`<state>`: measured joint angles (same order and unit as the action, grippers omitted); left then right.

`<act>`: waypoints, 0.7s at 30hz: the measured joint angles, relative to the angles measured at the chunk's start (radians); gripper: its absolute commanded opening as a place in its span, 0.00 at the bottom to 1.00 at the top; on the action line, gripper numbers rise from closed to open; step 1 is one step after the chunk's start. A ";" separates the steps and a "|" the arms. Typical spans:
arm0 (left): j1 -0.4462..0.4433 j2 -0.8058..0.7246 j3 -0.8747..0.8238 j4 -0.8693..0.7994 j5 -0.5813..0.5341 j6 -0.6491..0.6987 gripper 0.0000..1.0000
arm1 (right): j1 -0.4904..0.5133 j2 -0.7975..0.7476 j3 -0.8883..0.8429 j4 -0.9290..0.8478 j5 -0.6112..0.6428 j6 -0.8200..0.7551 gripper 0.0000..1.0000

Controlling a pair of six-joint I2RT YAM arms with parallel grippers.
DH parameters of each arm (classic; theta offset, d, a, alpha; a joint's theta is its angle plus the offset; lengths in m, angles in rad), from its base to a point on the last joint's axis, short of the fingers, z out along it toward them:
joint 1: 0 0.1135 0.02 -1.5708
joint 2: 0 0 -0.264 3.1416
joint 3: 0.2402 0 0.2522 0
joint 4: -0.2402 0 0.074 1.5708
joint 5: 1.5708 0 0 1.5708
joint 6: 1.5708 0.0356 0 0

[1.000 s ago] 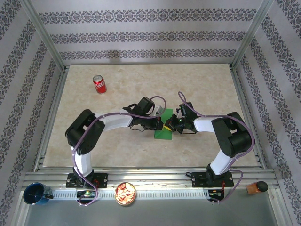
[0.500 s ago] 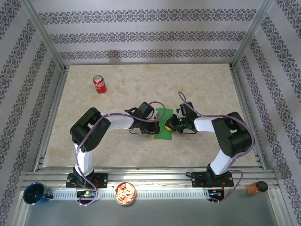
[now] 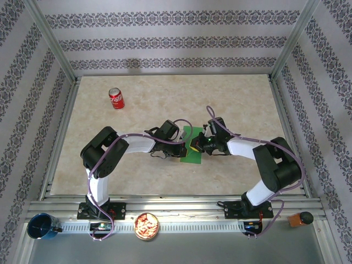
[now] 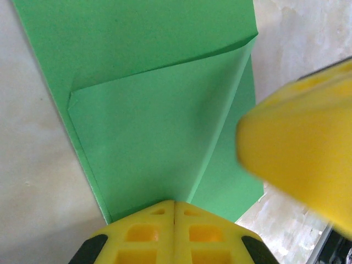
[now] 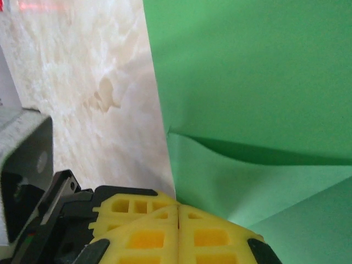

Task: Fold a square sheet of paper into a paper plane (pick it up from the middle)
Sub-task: Fold the triangle a second time at the center of the table.

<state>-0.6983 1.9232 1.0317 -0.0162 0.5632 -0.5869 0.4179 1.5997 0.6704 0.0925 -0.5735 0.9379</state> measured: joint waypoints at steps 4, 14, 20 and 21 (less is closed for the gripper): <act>0.000 0.000 0.000 -0.004 0.001 0.003 0.00 | 0.023 0.060 0.003 0.013 0.002 0.002 0.02; 0.000 -0.002 0.000 -0.004 -0.011 0.012 0.00 | -0.030 0.094 -0.005 0.031 -0.012 0.000 0.03; 0.000 -0.002 0.000 -0.002 -0.011 0.018 0.00 | -0.101 0.111 0.006 0.029 -0.047 -0.012 0.04; 0.000 -0.002 0.000 -0.001 -0.011 0.019 0.00 | -0.112 0.119 0.014 0.025 -0.058 -0.021 0.04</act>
<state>-0.6983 1.9217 1.0317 -0.0170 0.5522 -0.5682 0.3061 1.7191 0.6849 0.1177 -0.6315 0.9173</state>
